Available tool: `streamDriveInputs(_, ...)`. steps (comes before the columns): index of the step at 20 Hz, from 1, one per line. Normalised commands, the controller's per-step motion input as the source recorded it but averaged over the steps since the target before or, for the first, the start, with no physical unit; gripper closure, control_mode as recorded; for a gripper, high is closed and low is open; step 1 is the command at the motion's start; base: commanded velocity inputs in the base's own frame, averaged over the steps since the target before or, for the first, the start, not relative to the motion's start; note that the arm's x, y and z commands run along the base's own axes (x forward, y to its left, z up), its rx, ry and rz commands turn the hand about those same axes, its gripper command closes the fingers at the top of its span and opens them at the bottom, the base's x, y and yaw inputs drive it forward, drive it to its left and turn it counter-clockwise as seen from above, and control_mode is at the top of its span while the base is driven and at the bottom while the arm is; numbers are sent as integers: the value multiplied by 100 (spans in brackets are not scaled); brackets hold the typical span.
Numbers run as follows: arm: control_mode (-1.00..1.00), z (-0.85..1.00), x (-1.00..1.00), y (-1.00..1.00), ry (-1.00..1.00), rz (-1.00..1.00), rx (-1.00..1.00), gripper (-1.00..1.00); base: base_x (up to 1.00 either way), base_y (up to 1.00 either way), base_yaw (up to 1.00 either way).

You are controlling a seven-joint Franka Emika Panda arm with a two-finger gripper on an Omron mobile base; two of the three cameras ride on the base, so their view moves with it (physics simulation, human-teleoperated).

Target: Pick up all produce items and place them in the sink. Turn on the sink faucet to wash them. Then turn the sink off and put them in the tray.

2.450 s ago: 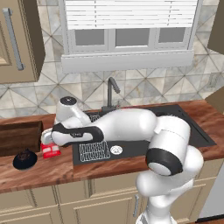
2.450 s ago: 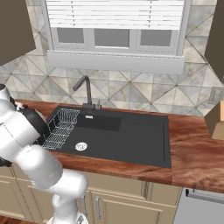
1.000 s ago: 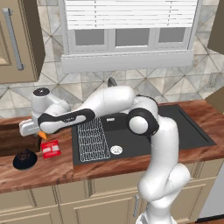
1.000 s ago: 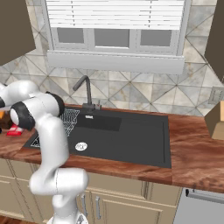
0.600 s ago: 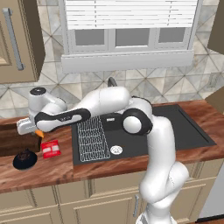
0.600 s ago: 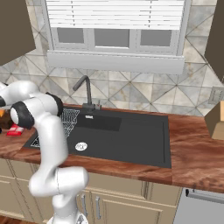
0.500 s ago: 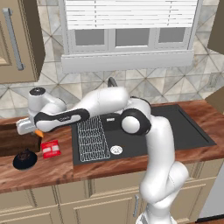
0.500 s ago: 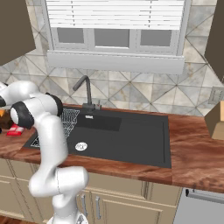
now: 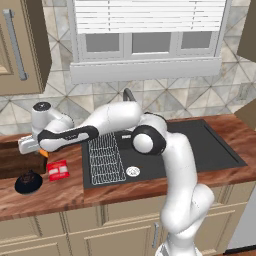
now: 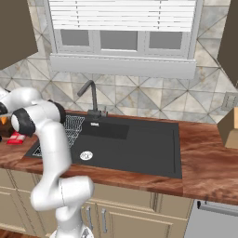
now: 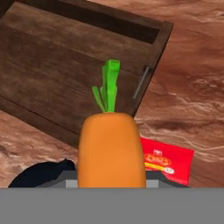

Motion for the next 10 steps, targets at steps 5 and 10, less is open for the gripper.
streamDriveInputs(5, -100, -14, 19, 16, 0, 0, 0, 100, 0, 0, 0)
streamDriveInputs(10, -100, -19, 17, 17, 0, 0, 0, 100, 0, 0, 0)
